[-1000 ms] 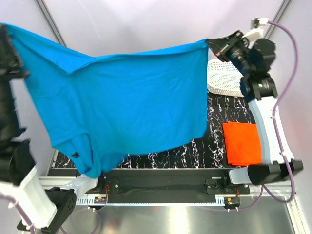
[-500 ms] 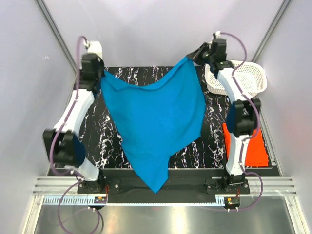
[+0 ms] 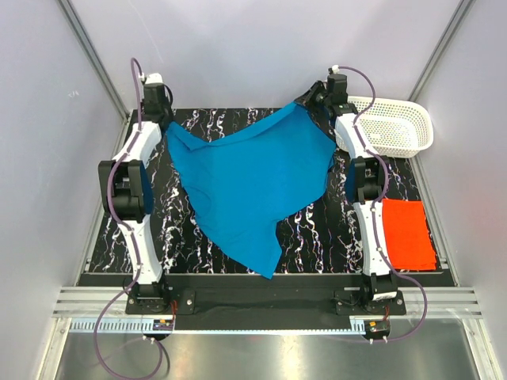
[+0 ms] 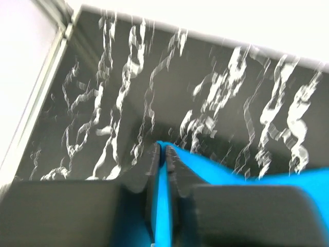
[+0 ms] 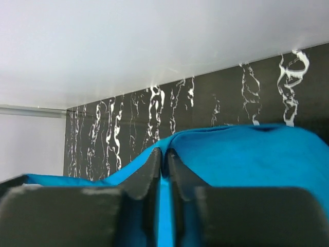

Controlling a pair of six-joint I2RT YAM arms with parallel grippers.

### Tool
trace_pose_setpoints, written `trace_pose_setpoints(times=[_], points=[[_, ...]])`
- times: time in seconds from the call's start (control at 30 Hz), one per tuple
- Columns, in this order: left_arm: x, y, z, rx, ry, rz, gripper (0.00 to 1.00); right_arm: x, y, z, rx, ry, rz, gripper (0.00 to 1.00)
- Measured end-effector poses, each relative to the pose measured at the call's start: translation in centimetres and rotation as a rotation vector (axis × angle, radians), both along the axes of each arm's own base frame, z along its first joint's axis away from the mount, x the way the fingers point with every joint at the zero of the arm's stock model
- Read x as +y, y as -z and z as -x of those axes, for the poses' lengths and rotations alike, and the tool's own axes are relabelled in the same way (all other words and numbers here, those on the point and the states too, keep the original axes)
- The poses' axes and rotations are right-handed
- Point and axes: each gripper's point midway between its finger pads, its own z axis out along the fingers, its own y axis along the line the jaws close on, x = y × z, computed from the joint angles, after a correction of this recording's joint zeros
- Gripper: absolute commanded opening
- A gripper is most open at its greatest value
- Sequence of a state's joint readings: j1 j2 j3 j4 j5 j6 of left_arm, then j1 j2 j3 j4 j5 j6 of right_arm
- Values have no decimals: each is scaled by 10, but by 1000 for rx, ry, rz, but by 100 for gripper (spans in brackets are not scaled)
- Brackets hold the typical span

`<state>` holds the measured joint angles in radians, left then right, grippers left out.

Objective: Fold and stack the t-shirts
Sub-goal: Flatten the tshirt out

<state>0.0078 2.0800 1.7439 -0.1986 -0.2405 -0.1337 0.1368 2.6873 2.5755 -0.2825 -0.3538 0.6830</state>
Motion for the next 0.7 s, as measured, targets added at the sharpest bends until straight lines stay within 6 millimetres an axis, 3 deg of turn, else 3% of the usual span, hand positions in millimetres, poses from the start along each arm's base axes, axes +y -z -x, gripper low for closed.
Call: trace_pose_setpoints(times=[0.03, 0.13, 0.17, 0.23, 0.33, 0.4, 0.47, 0.53, 0.7], points=[[1, -8, -6, -20, -9, 9, 51, 0, -3, -1, -7, 0, -3, 36], [9, -32, -21, -56, -62, 23, 62, 1, -7, -2, -13, 2, -9, 56], [13, -40, -24, -65, -82, 23, 65, 0, -6, -2, -11, 5, -8, 67], [16, -48, -23, -62, -113, 36, 70, -3, -2, -1, 7, 16, 9, 73], [13, -44, 0, -13, -150, 75, 72, -8, 9, 10, 78, 26, 47, 78], [5, -27, 35, 73, -165, 99, 70, -13, 15, 25, 143, 33, 78, 81], [-19, -11, 74, 146, -147, 123, 66, -18, 15, 40, 194, 37, 104, 81], [-57, 4, 118, 232, -93, 155, 59, -23, 10, 60, 239, 35, 136, 80], [-178, 34, 222, 390, 152, 330, 50, -30, -4, 122, 305, 10, 230, 75]])
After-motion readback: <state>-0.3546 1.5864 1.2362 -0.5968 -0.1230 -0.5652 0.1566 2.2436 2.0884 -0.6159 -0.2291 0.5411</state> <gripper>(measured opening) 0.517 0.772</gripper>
